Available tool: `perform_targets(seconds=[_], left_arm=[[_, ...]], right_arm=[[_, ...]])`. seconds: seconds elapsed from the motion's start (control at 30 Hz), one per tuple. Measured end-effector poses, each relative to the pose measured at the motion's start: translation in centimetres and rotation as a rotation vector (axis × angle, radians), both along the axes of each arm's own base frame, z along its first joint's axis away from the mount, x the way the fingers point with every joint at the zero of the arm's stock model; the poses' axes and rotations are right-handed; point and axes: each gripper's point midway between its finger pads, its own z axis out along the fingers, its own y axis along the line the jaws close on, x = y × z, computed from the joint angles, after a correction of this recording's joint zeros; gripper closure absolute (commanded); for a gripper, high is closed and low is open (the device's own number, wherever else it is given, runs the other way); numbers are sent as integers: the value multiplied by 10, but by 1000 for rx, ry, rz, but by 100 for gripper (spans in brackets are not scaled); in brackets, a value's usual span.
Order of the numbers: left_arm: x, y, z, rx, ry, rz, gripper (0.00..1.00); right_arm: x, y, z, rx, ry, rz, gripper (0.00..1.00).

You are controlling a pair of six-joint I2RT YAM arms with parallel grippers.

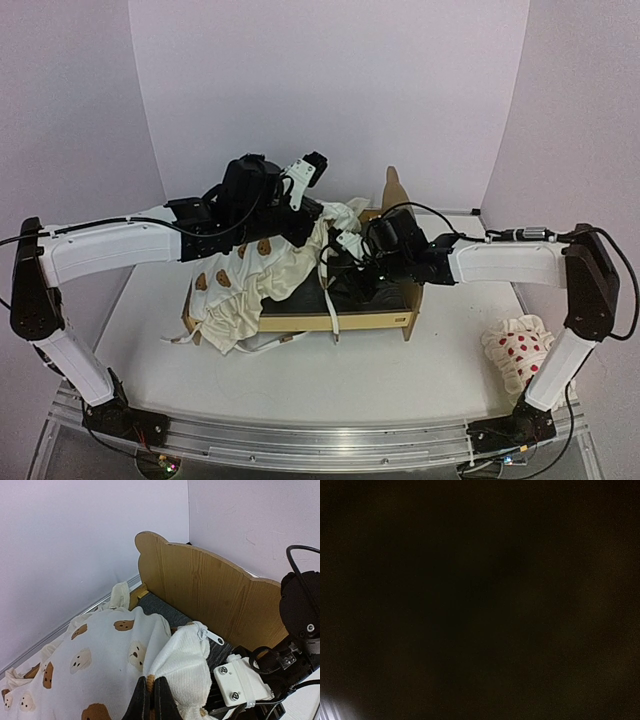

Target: Set up the pet bed

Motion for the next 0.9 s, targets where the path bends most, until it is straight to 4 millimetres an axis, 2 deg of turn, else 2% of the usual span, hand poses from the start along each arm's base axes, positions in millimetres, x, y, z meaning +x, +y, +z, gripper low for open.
perform_targets(seconds=[0.3,0.63,0.9], left_arm=[[1,9,12,-11,-18,32,100],[7,17,14,-14,-27,91,100],[8,20,18,-30,-22,100,100]], right_arm=[[1,14,7,83,-63,60,53],[-9,10,-11,104,-109,98,54],[0,14,1,173,-225,90,51]])
